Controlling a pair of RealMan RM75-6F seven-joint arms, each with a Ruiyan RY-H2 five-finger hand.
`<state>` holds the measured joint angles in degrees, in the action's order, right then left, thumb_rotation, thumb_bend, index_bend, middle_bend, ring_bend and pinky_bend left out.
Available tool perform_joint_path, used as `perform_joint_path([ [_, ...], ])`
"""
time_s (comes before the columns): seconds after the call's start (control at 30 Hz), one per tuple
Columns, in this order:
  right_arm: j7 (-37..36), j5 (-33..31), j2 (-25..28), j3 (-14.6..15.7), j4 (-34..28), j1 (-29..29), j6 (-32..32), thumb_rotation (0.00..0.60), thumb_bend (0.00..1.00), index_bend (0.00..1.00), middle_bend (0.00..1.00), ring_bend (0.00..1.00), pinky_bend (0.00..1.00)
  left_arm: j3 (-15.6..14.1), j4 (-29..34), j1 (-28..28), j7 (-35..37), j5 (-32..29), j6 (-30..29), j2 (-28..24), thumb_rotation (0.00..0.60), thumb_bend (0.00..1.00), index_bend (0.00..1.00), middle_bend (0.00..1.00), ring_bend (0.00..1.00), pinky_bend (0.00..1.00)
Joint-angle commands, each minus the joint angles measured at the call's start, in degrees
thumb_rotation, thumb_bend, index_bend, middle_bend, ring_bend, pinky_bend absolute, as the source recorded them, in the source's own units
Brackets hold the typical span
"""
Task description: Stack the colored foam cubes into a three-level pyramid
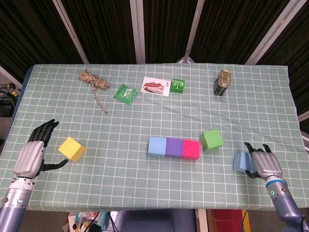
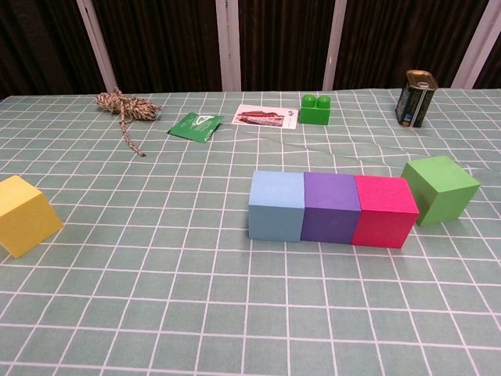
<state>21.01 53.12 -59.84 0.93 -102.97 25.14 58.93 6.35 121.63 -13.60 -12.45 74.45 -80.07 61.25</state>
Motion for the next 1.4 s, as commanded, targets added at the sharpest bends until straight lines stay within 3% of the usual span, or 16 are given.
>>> perform_joint_path([
  [0.03,-0.6,1.2,1.4,-1.1,-2.0,-0.1,1.3,0.600,0.31,0.00,0.38,0.26,0.00,0.0,0.1,0.0,0.1,0.1,0.0,-0.1,0.600,0.15,0.00,0.00,0.00,0.00],
  [0.37,0.8,-0.3,10.0,-6.2,-12.4,3.4,1.9,0.600,0.31,0.00,0.39,0.26,0.00,0.2,0.7,0.2,0.9,0.6,-0.2,-0.7,0.600,0.15,0.00,0.00,0.00,0.00],
  [0.63,5.3,-4.9,12.8,-9.2,-19.0,8.3,0.6,0.600,0.31,0.00,0.39,0.26,0.00,0.4,0.9,0.3,1.6,0.6,-0.3,-1.2,0.600,0.15,0.00,0.00,0.00,0.00],
  [0.87,11.0,-9.3,11.0,-10.3,-23.1,13.2,0.7,0.600,0.31,0.00,0.39,0.26,0.00,0.4,0.8,0.2,2.1,0.1,0.3,-1.5,0.600,0.15,0.00,0.00,0.00,0.00],
  [1.4,20.3,-22.1,1.4,-11.8,-25.0,23.3,6.3,0.600,0.31,0.00,0.40,0.26,0.00,0.8,1.0,0.2,3.2,-0.7,0.5,-2.2,0.600,0.15,0.00,0.00,0.00,0.00],
])
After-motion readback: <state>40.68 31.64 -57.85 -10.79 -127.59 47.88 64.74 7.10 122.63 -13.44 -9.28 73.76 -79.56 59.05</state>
